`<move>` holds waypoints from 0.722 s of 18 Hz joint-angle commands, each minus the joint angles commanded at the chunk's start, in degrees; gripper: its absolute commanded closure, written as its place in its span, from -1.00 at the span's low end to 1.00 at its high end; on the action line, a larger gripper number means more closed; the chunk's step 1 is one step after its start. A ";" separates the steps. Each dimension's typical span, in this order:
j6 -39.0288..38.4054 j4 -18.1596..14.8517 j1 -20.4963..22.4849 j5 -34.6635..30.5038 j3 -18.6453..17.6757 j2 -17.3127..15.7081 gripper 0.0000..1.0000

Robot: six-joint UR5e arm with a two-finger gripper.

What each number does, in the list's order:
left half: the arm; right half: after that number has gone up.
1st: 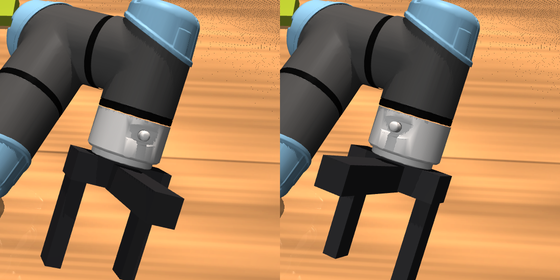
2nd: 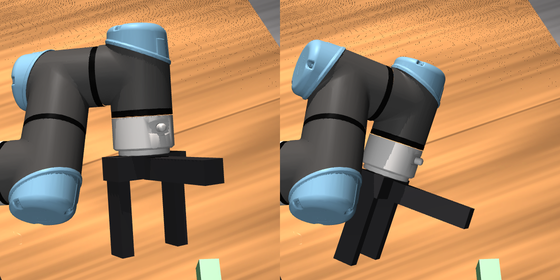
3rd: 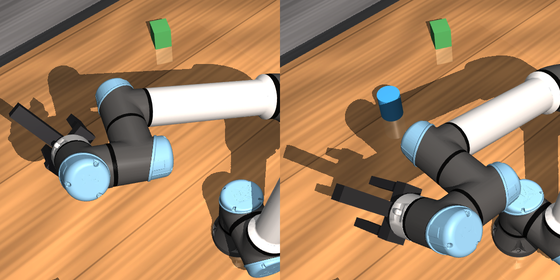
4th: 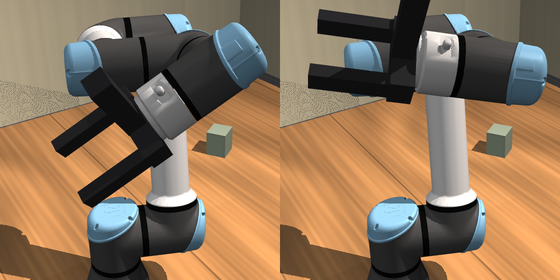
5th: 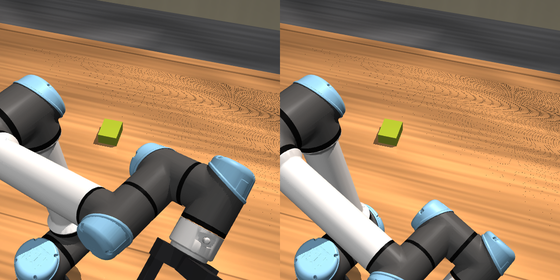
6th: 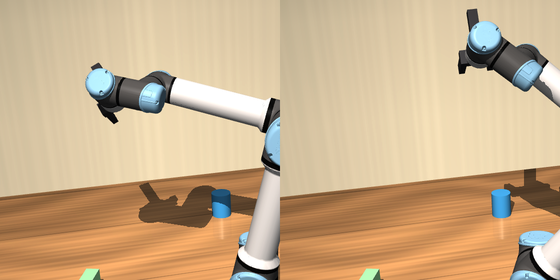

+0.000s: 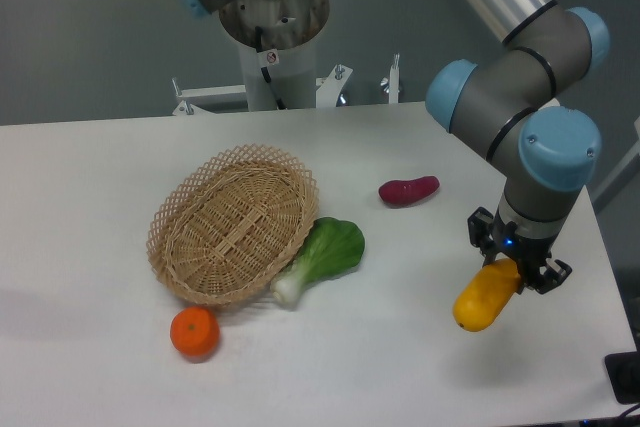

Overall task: Place the mango on the table
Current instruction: 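Hold the yellow mango in the gripper above the table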

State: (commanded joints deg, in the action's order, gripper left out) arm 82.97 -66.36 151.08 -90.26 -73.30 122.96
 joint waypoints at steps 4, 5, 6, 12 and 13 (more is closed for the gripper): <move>-0.09 0.00 0.00 0.00 0.00 0.00 0.17; -0.17 0.00 -0.09 -0.09 0.00 0.00 0.16; -0.18 0.00 -0.09 -0.09 0.00 0.00 0.14; -3.51 0.09 -0.53 -0.09 -0.26 -0.09 0.11; -3.69 0.00 -0.96 0.00 -0.52 -0.17 0.11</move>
State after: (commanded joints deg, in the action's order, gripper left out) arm 79.28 -66.36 150.12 -90.26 -73.83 122.78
